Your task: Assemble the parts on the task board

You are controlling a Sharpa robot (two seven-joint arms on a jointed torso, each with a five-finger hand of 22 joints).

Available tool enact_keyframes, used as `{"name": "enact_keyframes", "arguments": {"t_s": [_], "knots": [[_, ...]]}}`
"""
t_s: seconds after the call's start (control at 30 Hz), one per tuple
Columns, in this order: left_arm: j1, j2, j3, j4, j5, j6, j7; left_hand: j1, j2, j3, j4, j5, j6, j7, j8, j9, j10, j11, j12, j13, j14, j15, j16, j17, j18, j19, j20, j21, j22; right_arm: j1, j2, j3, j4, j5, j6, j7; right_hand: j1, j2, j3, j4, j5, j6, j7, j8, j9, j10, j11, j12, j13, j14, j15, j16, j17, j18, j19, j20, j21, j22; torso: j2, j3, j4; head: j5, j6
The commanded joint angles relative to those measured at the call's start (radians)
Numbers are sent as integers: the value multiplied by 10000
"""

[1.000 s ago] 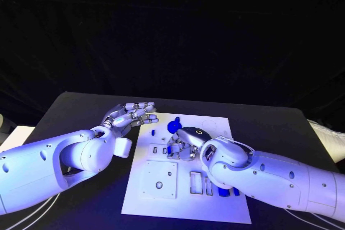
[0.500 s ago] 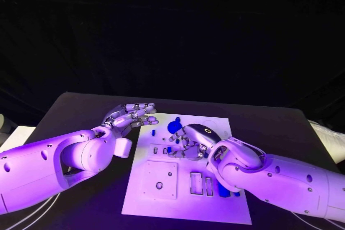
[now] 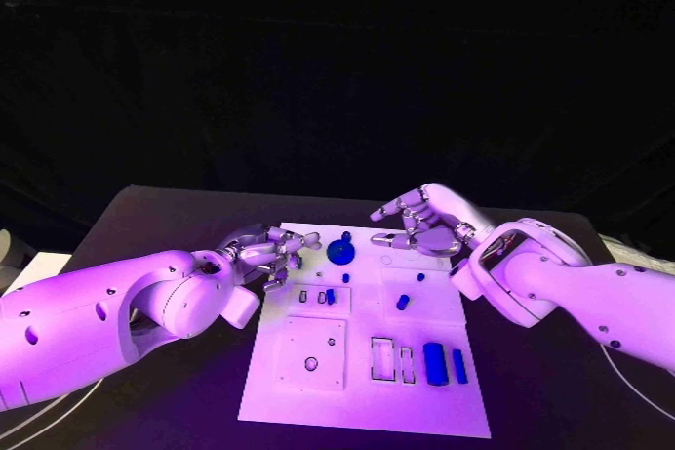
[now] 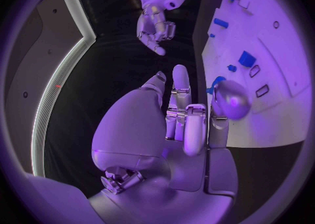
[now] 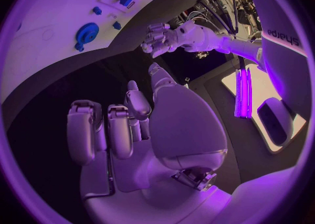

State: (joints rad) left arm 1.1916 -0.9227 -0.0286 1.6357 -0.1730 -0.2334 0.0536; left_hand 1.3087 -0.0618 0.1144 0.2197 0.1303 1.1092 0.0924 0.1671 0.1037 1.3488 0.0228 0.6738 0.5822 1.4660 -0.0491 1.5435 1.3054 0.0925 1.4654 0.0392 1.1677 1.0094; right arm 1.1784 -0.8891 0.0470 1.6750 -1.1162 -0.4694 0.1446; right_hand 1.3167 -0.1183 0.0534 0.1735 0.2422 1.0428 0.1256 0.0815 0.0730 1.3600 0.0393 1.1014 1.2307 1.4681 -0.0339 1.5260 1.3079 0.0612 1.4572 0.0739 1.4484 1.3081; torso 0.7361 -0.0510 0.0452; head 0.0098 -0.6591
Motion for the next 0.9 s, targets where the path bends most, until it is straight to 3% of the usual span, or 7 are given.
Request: {"name": "enact_keyframes", "arguments": {"t_s": [0.03,0.1,0.23,0.37,0.5,0.6,0.9], "knots": [[235,109,17,-108,-2865,1299,-3221,7,24,-174,197,5,-102,-39,447,242,-282,-61,2258,2224,1048,-59,273,2654,-254,123,-3,1411,1724,150,-276,-8,-123,2490,317,440,71,134,-45,-46,79,108,-22,80,19,95,-17,92,34,847,-5,-22,1821,-87,56,-24,32,128,-139,79,-79,63,-30],[454,215,19,-212,-3851,1837,-4283,5,142,-222,321,18,-217,-55,763,439,-460,-80,2994,2951,1048,-22,273,2654,-432,365,-12,2378,3035,224,-475,-8,-185,2837,253,413,86,168,-49,-54,121,136,-31,93,25,103,-26,106,37,848,-13,-21,1823,-88,61,-33,35,134,-181,116,-72,83,-31],[761,471,21,-301,-5827,2625,-5721,-366,199,-543,660,-1,-214,-124,1410,842,-322,-214,3969,3939,1048,-105,273,2654,-505,393,64,2782,3583,294,-703,-9,-265,3189,186,345,76,178,-69,-52,139,164,-38,107,32,101,-32,100,28,845,-19,-30,1809,-88,62,-40,34,131,-246,210,-114,151,-65],[952,859,20,-447,-6778,2966,-6481,-745,306,-1009,684,3,-371,-337,2362,1569,-109,-337,4758,4782,1048,-242,273,2654,-564,433,3,3071,3998,319,-809,-15,-289,3298,152,264,50,174,-102,-44,132,186,-44,118,38,94,-37,85,12,837,-24,-51,1775,-84,56,-46,26,114,-293,251,-107,134,-85],[1044,1342,19,-664,-7178,3115,-7069,-1132,459,-1712,690,-86,-830,-446,3531,2686,100,-473,5298,5388,1048,-359,273,2654,-652,546,-71,3353,4446,329,-845,-24,-326,3282,116,149,34,174,-120,-38,129,200,-48,126,42,89,-39,75,2,834,-26,-60,1760,-82,51,-49,20,102,-315,290,-141,186,-140],[1070,1607,18,-816,-7274,3110,-7319,-1283,581,-2003,728,-284,-932,-548,4046,3208,262,-522,5614,5755,1048,-386,273,2654,-707,651,-128,3509,4711,331,-854,-32,-356,3248,105,86,25,176,-131,-33,128,208,-51,130,45,83,-42,60,-11,833,-28,-63,1756,-82,52,-51,20,103,-330,304,-142,193,-156],[1098,2294,14,-1363,-8144,3316,-7857,-1414,710,-2485,721,-508,-1373,-601,4673,4047,338,-589,5848,6040,1048,-439,273,2654,-661,589,-212,3389,4536,332,-867,-68,-412,3086,213,-138,6,177,-152,-24,127,215,-53,133,48,49,-44,-12,-66,821,-31,-95,1703,-72,30,-54,-5,52,-330,299,-123,223,-174]]}}
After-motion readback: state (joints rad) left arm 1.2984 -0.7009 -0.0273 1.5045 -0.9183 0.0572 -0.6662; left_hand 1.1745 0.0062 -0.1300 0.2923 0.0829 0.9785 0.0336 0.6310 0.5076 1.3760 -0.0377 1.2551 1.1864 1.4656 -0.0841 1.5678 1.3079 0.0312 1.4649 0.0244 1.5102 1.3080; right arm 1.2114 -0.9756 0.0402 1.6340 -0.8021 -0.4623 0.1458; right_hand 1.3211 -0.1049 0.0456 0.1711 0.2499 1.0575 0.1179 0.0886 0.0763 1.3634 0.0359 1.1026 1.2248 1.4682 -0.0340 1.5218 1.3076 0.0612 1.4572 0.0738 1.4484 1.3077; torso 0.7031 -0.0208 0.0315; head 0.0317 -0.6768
